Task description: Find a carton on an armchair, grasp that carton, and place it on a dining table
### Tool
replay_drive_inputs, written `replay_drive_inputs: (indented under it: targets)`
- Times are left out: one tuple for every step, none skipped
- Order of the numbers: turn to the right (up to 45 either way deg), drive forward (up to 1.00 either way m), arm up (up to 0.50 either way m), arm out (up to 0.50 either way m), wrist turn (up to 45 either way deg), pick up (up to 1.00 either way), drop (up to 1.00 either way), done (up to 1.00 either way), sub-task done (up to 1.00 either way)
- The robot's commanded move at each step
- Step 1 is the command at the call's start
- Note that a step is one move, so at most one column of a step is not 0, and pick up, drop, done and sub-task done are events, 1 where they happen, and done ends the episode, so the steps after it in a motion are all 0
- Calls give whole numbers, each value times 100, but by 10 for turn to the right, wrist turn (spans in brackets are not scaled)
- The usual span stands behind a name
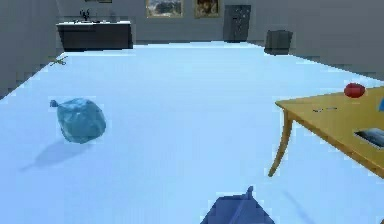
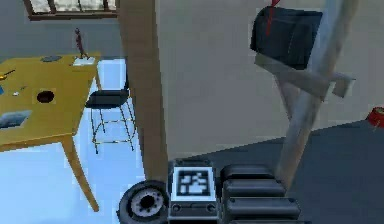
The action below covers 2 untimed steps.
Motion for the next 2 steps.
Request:
replay_drive_inputs:
  targets:
    - [0, 100, 0, 0, 0, 0, 0, 0, 0]
    - [0, 60, 0, 0, 0, 0, 0, 0, 0]
